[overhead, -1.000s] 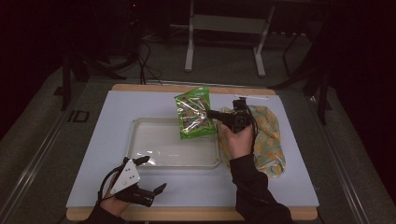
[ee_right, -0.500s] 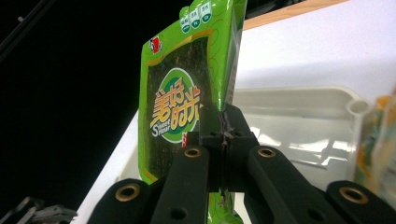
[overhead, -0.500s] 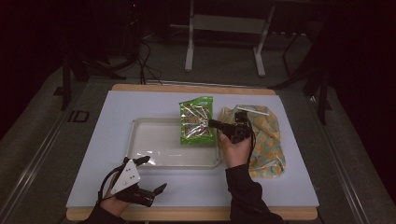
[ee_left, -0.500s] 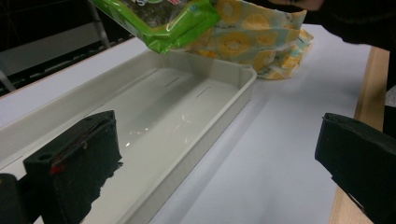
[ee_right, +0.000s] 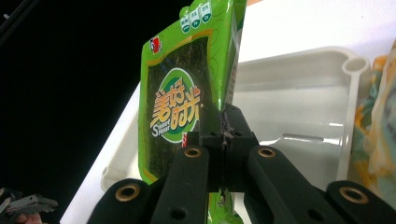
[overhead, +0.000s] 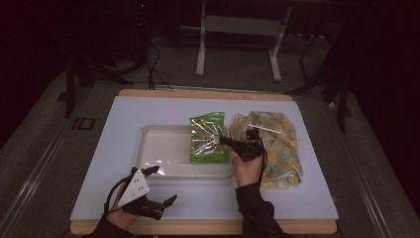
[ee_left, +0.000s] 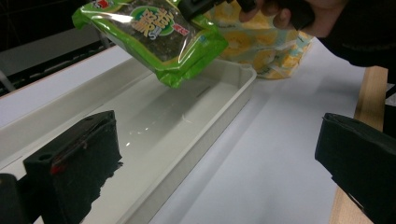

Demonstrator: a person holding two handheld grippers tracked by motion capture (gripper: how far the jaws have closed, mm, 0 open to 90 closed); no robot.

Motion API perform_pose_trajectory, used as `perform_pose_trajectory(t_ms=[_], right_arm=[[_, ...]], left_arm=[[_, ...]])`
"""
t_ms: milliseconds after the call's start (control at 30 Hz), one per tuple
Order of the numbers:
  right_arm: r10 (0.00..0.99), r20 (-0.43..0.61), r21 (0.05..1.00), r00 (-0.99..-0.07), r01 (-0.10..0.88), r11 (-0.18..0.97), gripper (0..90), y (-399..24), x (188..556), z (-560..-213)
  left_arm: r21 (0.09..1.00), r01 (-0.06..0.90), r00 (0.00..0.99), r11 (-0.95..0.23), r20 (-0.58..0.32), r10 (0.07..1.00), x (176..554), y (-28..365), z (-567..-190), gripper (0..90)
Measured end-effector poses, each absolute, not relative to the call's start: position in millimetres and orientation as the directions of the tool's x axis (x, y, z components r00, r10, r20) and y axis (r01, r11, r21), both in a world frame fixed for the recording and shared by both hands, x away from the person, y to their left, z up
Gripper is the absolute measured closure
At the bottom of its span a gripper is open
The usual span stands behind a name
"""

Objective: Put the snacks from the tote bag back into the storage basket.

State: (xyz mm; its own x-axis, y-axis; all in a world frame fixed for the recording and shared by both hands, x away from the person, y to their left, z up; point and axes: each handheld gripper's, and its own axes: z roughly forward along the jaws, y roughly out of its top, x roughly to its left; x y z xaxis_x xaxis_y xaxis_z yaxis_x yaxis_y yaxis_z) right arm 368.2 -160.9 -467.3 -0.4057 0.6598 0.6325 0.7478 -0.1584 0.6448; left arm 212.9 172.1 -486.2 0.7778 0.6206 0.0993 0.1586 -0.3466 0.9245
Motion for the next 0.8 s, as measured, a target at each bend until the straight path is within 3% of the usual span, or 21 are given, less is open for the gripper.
perform_pose_trajectory(t_ms=[800], right_arm=[[0.664, 0.642, 0.606, -0.384, 0.784, -0.134, 88.9, -155, 354, -503]], left_arm=[[0.923, 0.157, 0.778, -0.351, 0.103, 0.619, 213, 172, -486, 0.4]])
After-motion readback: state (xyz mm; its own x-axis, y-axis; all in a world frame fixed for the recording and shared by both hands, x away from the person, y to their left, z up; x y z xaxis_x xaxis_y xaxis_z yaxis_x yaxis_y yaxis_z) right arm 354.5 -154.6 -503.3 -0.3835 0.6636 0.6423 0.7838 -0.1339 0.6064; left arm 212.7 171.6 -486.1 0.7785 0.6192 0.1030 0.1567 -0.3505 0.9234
